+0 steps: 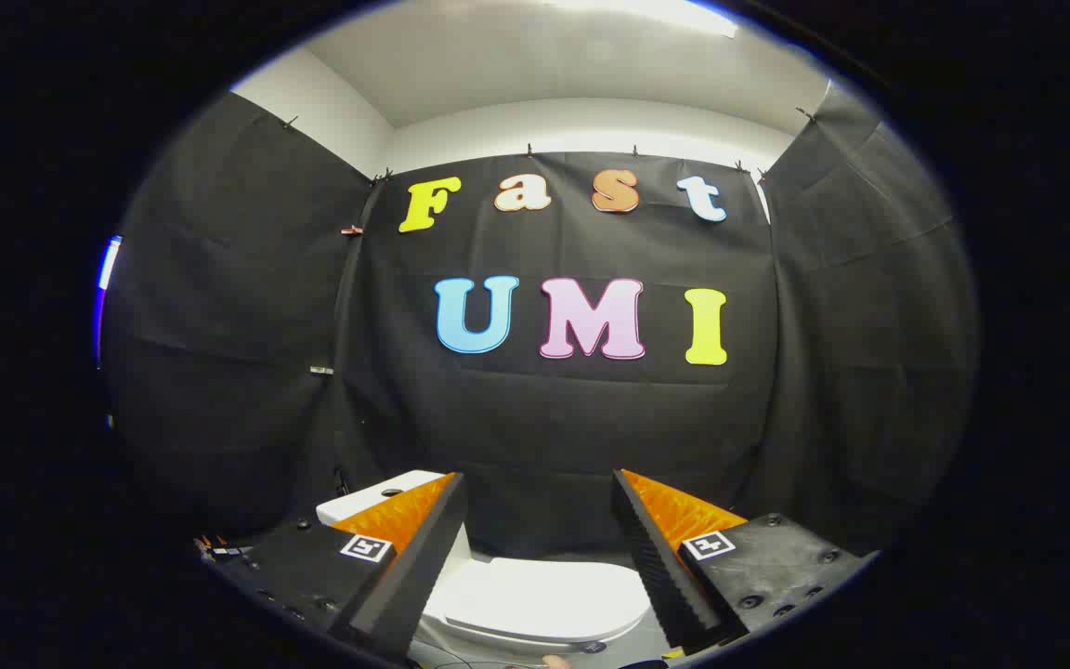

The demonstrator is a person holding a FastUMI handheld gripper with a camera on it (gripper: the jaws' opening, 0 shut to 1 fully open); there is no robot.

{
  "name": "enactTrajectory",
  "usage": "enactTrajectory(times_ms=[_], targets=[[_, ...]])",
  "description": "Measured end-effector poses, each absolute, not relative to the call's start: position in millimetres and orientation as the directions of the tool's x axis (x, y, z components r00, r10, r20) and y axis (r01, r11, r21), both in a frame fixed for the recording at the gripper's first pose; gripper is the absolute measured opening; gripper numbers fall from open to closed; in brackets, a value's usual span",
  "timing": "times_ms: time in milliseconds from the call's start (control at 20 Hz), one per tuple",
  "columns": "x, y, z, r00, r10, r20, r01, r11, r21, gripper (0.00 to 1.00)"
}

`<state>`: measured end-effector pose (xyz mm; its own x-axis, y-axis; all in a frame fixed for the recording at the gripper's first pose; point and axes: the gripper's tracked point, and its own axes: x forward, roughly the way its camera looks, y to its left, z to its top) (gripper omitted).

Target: Open the toilet lid.

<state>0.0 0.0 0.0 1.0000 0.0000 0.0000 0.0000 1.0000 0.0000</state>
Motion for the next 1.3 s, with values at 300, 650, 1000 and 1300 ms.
enactTrajectory(times_ms=[300,650,1000,1300], targets=[[-1.8,1.7,2.4,1.0,-0.007,0.008,0.007,1.0,0.0,0.97],[-3.5,1.1,2.9,1.0,-0.015,0.015,0.015,1.0,0.003,0.97],[-0.2,-0.8,1.5,0.999,-0.035,0.005,0.035,0.999,0.012,0.97],[8.4,-5.9,-10.4,0.998,-0.065,-0.021,0.065,0.997,0.032,0.97]])
